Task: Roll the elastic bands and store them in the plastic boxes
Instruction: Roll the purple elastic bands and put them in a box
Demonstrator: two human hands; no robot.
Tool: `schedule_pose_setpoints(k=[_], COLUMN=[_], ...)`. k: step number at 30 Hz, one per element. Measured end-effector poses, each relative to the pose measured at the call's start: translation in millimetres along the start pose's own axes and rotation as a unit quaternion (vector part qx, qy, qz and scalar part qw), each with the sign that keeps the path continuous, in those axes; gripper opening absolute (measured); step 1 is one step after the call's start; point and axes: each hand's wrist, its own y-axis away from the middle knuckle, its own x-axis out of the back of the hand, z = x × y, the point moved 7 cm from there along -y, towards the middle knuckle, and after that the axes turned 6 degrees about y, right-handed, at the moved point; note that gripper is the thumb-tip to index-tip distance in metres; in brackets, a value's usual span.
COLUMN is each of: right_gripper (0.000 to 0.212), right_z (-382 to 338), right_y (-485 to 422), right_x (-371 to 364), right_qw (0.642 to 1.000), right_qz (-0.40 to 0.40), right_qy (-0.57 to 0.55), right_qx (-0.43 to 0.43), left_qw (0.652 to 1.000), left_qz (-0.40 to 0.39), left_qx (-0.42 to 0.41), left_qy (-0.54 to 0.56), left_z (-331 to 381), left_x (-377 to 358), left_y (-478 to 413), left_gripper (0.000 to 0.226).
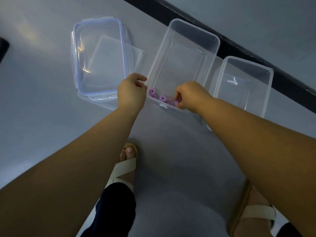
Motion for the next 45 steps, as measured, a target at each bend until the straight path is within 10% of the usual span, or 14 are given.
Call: schedule_pose_setpoints(k=[34, 40, 45], right_gripper=[0.021, 0.016, 0.029], right_z=[2, -27, -91], right_y=[-10, 0, -23], right_x=[18, 72, 81], right_qw=[0.999, 0.962, 0.916], right_qz=[-0.007, 0.228, 0.19], right_qy=[0.039, -0.143, -0.35], right_qx=[0.024, 0.05, 0.056], left_qw=[0.999, 0.999, 0.991], left_qz=[-0.008, 0.042, 0.128], left_qx=[0.004, -0.005, 0.024], left_qy=[0.05, 0.022, -0.043], left_z=[-8, -7, -33], left_x=[4, 35, 85], left_y=[-1, -10, -30], left_gripper=[0.01, 0.018, 0.031])
